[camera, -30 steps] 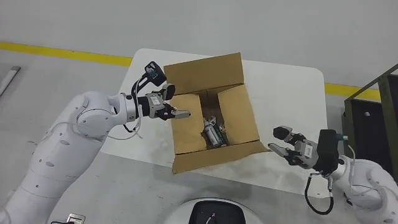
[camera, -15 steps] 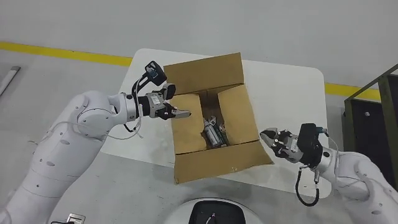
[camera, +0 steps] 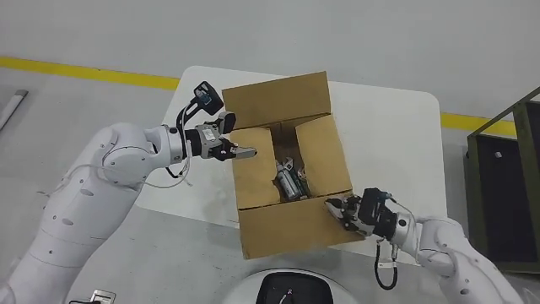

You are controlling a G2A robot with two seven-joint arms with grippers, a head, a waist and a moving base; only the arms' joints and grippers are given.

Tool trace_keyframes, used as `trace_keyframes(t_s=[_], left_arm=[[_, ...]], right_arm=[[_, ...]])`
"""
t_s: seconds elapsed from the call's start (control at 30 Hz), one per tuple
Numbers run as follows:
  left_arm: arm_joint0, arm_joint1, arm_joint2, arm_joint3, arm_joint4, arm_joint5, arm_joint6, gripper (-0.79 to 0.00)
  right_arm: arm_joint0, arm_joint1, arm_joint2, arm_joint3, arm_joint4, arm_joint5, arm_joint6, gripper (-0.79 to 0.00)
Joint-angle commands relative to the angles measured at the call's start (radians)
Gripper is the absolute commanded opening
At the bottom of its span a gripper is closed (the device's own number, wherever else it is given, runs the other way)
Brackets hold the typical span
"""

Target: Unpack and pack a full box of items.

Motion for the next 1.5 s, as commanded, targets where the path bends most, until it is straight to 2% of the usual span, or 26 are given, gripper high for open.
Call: trace_keyframes(t_s=[0.0, 0.1, 0.17, 0.23, 0.33, 0.53, 0.93, 1.13, 1.27, 1.37, 1.47], left_arm=[[0.0, 0.0, 0.0, 0.0, 0.0, 0.0, 0.0, 0.0], [0.0, 0.0, 0.0, 0.0, 0.0, 0.0, 0.0, 0.0], [0.0, 0.0, 0.0, 0.0, 0.0, 0.0, 0.0, 0.0], [0.0, 0.0, 0.0, 0.0, 0.0, 0.0, 0.0, 0.0], [0.0, 0.0, 0.0, 0.0, 0.0, 0.0, 0.0, 0.0], [0.0, 0.0, 0.0, 0.0, 0.0, 0.0, 0.0, 0.0], [0.0, 0.0, 0.0, 0.0, 0.0, 0.0, 0.0, 0.0], [0.007, 0.0, -0.001, -0.003, 0.018, 0.015, 0.009, 0.0], [0.012, -0.003, 0.028, -0.028, 0.181, 0.087, -0.001, 0.0], [-0.004, -0.009, 0.091, -0.078, 0.4, 0.123, -0.057, 0.0], [0.003, -0.025, 0.14, -0.107, 0.422, 0.177, -0.044, 0.0]], right_arm=[[-0.003, -0.003, 0.038, 0.003, 0.074, 0.077, -0.049, -0.785], [-0.015, -0.009, 0.093, 0.016, 0.124, 0.234, -0.092, -0.785], [-0.018, -0.013, 0.103, 0.023, 0.097, 0.35, -0.08, -0.785], [-0.02, -0.021, 0.088, 0.037, 0.082, 0.464, -0.055, -0.785], [-0.012, -0.032, 0.033, 0.052, 0.021, 0.553, -0.021, -0.785], [0.011, -0.056, -0.083, 0.086, 0.01, 0.548, 0.009, -0.785], [-0.009, -0.079, -0.188, 0.026, -0.011, 0.459, 0.031, -0.785], [-0.011, -0.081, -0.121, 0.008, 0.015, 0.519, -0.037, -0.785], [-0.011, -0.079, -0.055, -0.006, 0.026, 0.535, -0.081, -0.785], [-0.016, -0.079, -0.019, -0.03, 0.032, 0.543, -0.102, -0.785], [-0.022, -0.081, -0.002, -0.045, 0.034, 0.549, -0.113, -0.785]])
